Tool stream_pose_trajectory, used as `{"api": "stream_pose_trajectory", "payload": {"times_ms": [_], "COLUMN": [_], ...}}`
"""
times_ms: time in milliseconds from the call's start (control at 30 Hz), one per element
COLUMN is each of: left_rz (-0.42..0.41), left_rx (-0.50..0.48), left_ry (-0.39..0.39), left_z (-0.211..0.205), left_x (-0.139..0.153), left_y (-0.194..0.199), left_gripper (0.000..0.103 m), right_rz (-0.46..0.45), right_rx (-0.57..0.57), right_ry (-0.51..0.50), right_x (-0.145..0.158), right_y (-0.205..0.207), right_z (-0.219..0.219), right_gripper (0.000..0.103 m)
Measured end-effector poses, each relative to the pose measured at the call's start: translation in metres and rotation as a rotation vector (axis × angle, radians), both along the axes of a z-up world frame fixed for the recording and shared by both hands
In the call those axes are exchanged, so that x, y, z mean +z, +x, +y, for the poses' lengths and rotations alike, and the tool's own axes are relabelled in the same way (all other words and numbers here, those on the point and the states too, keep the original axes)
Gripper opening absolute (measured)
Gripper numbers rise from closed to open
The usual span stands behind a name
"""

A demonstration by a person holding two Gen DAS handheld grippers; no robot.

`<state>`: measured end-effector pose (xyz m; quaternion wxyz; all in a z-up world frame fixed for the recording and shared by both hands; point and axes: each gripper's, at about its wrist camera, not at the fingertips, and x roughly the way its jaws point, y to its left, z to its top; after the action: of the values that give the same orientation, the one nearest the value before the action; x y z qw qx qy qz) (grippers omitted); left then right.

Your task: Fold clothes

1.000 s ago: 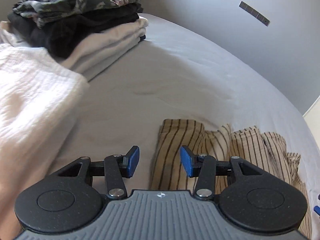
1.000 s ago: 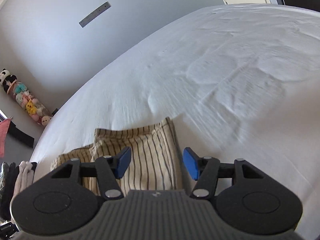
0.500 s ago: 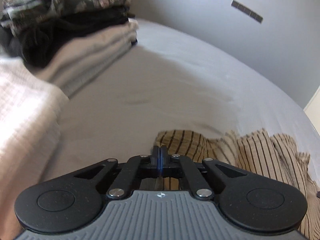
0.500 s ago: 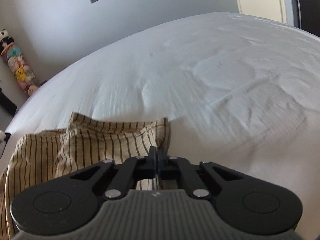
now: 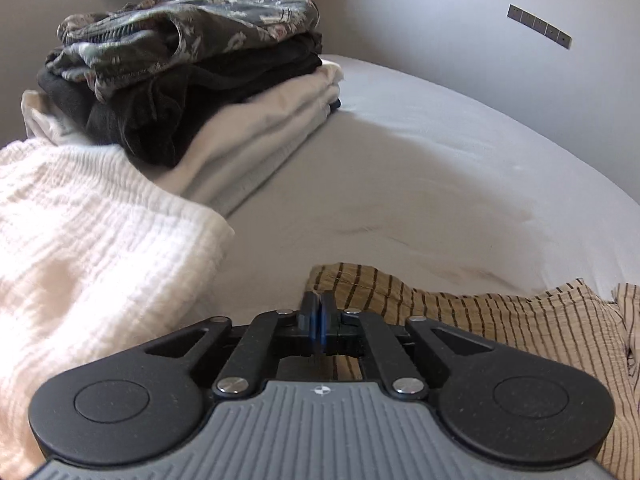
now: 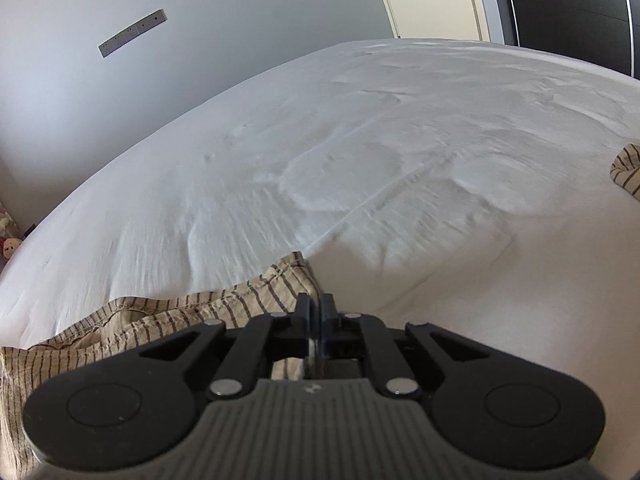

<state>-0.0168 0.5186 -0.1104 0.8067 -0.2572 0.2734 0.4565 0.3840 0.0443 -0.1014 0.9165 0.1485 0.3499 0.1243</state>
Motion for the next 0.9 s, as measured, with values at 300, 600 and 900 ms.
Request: {"api": "stream_pose_trajectory", "payload": {"times_ms": [300,600,900], "left_rz": [0.007,0.07,0.19], "left_rx": [0.087,0.247,0.127], "left_ry": [0.001,-0.162,-0.154], "left_z": [-0.044,-0.086,-0.124], "left_x": [0.032,0.024,0.015], "left_y": [-0.027,-0.057,-0.043], "left_gripper": [0.053,0.056,0.056], "right_rz": [0.044,0.137,0.226], "right_rx": [0.05,0.136,0.082], "right_ry": [0.033,0.022,-0.006], "right_x": [0.009,0.015,0.009], "right_y": [-0.039,-0.106,-0.147], "right_z": [-0.005,-0.008,-0.017], "right_gripper": [0.043,0.072,0.036]}}
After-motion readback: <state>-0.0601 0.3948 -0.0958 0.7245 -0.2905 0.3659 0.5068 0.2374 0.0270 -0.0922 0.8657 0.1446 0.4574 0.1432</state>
